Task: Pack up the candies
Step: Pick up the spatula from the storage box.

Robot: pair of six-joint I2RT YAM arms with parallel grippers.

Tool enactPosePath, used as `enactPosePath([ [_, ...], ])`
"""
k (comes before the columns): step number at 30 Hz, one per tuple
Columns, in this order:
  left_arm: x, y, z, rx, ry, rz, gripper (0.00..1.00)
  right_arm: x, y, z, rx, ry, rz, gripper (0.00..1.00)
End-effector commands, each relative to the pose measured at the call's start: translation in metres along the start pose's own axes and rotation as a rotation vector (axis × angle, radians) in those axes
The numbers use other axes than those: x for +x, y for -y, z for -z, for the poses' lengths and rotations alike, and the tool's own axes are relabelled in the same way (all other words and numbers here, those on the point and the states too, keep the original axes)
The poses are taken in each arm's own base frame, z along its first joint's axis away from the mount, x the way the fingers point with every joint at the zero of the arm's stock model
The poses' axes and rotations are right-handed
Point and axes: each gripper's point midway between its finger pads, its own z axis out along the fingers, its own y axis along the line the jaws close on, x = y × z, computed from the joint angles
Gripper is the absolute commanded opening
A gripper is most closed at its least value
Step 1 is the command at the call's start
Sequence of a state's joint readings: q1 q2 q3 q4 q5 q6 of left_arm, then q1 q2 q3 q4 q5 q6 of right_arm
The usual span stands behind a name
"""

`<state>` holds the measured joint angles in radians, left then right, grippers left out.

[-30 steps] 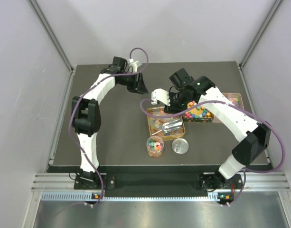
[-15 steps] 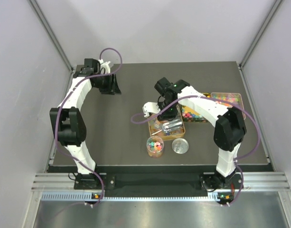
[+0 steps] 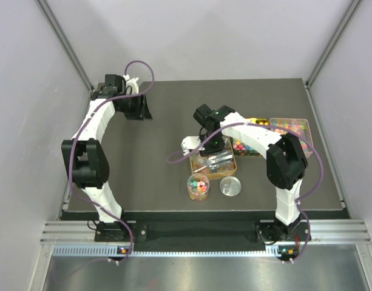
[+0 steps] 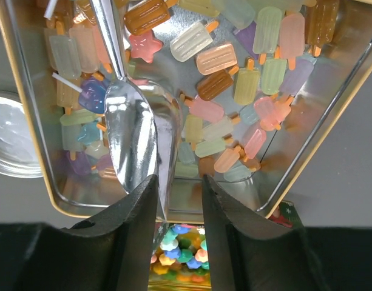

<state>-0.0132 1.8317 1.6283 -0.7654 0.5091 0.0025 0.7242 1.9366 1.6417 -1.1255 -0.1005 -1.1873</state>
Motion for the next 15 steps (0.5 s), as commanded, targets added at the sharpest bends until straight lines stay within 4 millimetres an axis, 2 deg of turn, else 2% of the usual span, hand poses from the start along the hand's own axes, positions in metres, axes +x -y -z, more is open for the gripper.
enactPosePath([
  [1,-0.008,0.007,0.020,-0.008,0.042,-0.032,0.54,-0.007,0.004,-0.009,0.006,0.000,0.046,0.34],
  [6,-0.006,0.005,0.019,-0.013,0.036,-0.032,0.54,-0.008,0.006,-0.013,-0.001,-0.002,0.047,0.31],
  [9,-0.005,0.005,0.018,-0.013,0.034,-0.029,0.54,-0.007,0.000,-0.016,-0.037,-0.009,0.048,0.29],
  [10,-0.004,0.005,0.017,-0.011,0.031,-0.028,0.54,-0.006,-0.002,-0.018,-0.048,-0.012,0.045,0.26],
  [11,-0.004,0.005,0.017,-0.009,0.031,-0.027,0.54,-0.006,-0.005,-0.018,-0.056,-0.010,0.043,0.18],
  [15,-0.005,0.006,0.016,-0.003,0.032,-0.021,0.54,-0.004,-0.016,-0.019,-0.105,-0.012,0.050,0.00],
])
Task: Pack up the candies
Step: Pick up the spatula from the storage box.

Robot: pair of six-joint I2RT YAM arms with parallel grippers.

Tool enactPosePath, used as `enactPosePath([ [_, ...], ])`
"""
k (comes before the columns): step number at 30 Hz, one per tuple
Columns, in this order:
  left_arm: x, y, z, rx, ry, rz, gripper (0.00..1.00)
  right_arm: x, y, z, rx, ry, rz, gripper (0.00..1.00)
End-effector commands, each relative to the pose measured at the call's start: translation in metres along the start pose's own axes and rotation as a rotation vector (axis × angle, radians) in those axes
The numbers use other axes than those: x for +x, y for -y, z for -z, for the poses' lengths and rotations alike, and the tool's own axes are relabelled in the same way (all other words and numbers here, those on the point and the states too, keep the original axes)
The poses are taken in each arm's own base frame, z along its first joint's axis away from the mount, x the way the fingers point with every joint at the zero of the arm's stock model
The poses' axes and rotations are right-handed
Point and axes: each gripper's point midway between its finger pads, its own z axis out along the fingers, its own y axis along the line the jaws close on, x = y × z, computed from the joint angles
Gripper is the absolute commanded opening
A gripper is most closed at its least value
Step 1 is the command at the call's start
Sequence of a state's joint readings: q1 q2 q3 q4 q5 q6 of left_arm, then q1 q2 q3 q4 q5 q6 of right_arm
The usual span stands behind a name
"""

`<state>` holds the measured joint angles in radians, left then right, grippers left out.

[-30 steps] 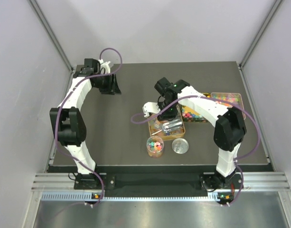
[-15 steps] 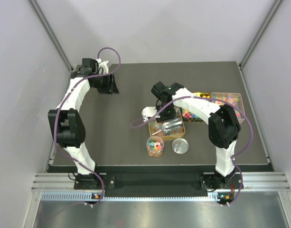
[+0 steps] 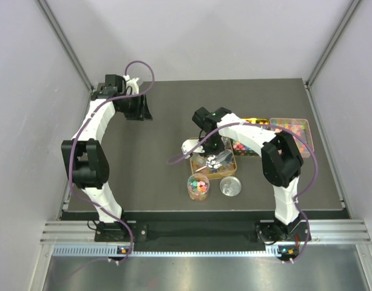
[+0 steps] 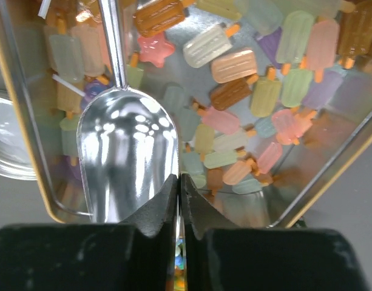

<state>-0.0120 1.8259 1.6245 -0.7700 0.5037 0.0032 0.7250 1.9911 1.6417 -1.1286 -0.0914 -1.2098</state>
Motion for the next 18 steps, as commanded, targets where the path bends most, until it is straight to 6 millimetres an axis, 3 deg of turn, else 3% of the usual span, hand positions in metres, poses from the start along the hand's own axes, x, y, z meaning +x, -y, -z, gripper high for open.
enactPosePath([
  [1,-0.006,0.006,0.013,0.004,0.033,-0.022,0.54,-0.008,-0.018,0.001,-0.072,0.010,0.033,0.00],
  [3,-0.008,0.008,0.013,0.014,0.036,-0.017,0.54,-0.006,-0.015,0.006,-0.057,0.016,0.019,0.00],
  [6,-0.013,0.015,0.014,0.046,0.044,0.006,0.54,-0.002,0.005,0.038,0.057,0.016,-0.030,0.00],
  [7,-0.015,0.016,0.014,0.050,0.052,0.012,0.53,0.000,0.012,0.054,0.110,0.021,-0.080,0.00],
  [8,-0.017,0.017,0.015,0.049,0.060,0.038,0.53,0.000,0.031,0.080,0.206,0.031,-0.124,0.00],
  [10,-0.025,0.018,0.014,0.049,0.092,0.061,0.53,0.016,0.052,0.111,0.314,0.056,-0.303,0.00],
  [11,-0.027,0.021,0.015,0.053,0.099,0.093,0.52,0.028,0.070,0.141,0.404,0.086,-0.383,0.00],
  [14,-0.037,0.033,0.013,0.033,0.119,0.063,0.52,0.042,0.090,0.176,0.513,0.176,-0.634,0.00],
  [15,-0.040,0.051,0.009,0.051,0.123,0.025,0.53,0.054,0.093,0.182,0.536,0.195,-0.714,0.00],
  [17,-0.051,0.067,0.003,0.066,0.158,-0.002,0.55,0.057,0.094,0.182,0.543,0.253,-0.847,0.00],
  [18,-0.055,0.084,-0.001,0.090,0.168,-0.023,0.58,0.056,0.093,0.182,0.546,0.260,-0.866,0.00],
])
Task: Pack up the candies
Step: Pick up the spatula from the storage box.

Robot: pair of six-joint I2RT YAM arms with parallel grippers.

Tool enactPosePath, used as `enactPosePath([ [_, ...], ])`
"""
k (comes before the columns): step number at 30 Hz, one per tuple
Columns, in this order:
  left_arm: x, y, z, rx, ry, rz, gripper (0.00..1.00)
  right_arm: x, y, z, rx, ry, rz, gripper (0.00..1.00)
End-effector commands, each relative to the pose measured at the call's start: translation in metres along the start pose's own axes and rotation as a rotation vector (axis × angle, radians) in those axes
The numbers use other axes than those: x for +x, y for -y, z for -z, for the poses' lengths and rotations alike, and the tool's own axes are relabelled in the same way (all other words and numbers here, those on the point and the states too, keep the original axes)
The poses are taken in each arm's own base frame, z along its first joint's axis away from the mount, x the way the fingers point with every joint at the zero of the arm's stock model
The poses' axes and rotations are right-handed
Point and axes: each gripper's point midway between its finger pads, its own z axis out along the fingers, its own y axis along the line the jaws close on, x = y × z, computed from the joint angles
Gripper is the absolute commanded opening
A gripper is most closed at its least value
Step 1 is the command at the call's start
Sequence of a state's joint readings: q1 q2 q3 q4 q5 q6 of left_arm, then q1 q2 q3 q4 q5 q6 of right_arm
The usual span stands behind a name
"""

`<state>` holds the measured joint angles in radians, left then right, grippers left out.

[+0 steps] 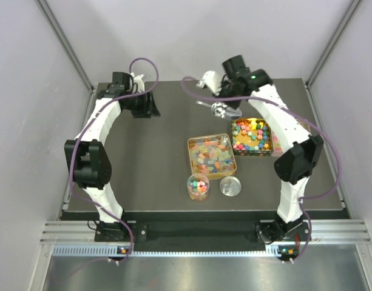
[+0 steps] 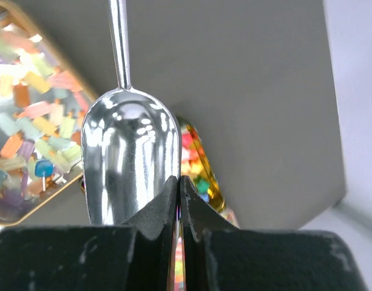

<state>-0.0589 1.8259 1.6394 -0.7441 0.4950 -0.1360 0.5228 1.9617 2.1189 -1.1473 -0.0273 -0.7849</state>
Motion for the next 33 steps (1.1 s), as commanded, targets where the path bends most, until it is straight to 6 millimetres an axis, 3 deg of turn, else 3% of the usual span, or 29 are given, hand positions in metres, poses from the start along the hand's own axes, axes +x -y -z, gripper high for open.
enactPosePath([
  [1,-0.045,0.069,-0.004,0.087,0.149,-0.111,0.59,0.001,0.008,0.030,0.069,0.058,-0.304,0.00],
  [9,-0.095,0.151,-0.037,0.339,0.245,-0.078,0.59,-0.026,0.012,0.058,0.074,0.194,-0.413,0.00],
  [13,-0.102,0.167,-0.048,0.391,0.263,-0.066,0.54,-0.030,0.004,0.066,0.040,0.220,-0.431,0.00],
  [15,-0.103,0.182,-0.040,0.452,0.270,-0.177,0.50,-0.027,-0.005,0.069,0.005,0.218,-0.402,0.00],
  [18,-0.098,0.189,-0.030,0.512,0.282,-0.439,0.50,-0.024,-0.017,0.078,-0.057,0.243,-0.355,0.00],
  [20,-0.087,0.183,-0.024,0.508,0.277,-0.672,0.52,-0.022,-0.023,0.081,-0.096,0.261,-0.369,0.00],
  [22,-0.088,0.175,-0.014,0.435,0.296,-0.732,0.58,-0.023,-0.021,0.087,-0.087,0.283,-0.417,0.00],
  [24,-0.091,0.169,-0.008,0.382,0.317,-0.645,0.63,-0.022,-0.017,0.091,-0.068,0.299,-0.484,0.00],
  [28,-0.080,0.190,0.001,0.533,0.254,-0.217,0.63,-0.021,-0.008,0.089,-0.043,0.326,-0.657,0.00],
  [31,-0.072,0.187,-0.008,0.527,0.213,0.001,0.60,-0.017,0.003,0.077,0.008,0.299,-0.786,0.00],
  [33,-0.067,0.189,-0.013,0.514,0.218,0.034,0.60,-0.015,0.007,0.066,0.034,0.277,-0.871,0.00],
])
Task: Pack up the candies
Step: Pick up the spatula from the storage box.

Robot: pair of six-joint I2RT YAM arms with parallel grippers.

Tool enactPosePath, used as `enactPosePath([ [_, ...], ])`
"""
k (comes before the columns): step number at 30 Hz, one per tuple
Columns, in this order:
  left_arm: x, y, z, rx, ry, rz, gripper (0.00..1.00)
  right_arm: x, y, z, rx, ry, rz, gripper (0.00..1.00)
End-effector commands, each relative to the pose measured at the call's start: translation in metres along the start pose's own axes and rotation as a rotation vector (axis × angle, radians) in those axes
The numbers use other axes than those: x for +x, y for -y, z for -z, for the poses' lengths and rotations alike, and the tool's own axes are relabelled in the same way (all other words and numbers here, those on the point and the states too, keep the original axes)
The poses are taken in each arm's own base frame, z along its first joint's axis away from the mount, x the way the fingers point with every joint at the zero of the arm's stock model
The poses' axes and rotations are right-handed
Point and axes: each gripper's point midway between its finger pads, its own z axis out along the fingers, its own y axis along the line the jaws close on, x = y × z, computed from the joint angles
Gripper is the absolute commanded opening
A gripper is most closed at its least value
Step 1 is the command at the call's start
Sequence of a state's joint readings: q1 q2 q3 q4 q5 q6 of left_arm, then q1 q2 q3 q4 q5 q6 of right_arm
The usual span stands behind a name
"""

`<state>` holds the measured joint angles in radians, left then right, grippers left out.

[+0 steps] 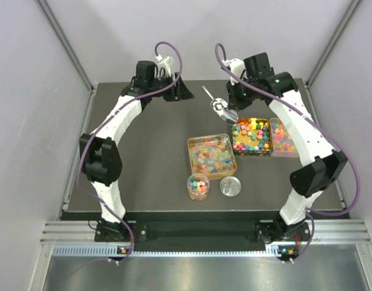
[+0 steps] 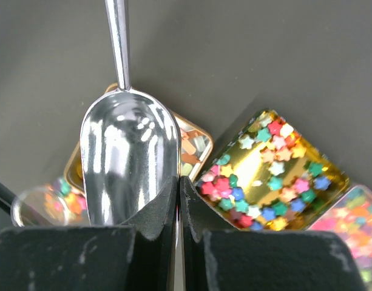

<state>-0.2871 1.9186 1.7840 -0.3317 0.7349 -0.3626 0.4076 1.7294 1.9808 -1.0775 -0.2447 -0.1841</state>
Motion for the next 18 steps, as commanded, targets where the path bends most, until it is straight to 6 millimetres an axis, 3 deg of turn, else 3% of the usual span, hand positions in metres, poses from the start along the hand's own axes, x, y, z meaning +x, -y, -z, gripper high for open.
enactPosePath([
  [1,-0.012,0.023,0.001,0.024,0.083,0.191,0.61,-0.021,0.015,-0.010,0.104,0.079,-0.216,0.00],
  [6,-0.011,0.048,-0.027,0.062,0.080,0.175,0.64,-0.031,0.013,-0.043,0.146,0.064,-0.275,0.00],
  [11,-0.014,0.070,-0.040,0.088,0.083,0.130,0.61,-0.038,0.007,-0.053,0.170,0.067,-0.254,0.00],
  [18,0.000,0.066,-0.050,0.050,0.054,0.123,0.47,-0.044,0.016,-0.052,0.210,0.089,-0.256,0.00],
])
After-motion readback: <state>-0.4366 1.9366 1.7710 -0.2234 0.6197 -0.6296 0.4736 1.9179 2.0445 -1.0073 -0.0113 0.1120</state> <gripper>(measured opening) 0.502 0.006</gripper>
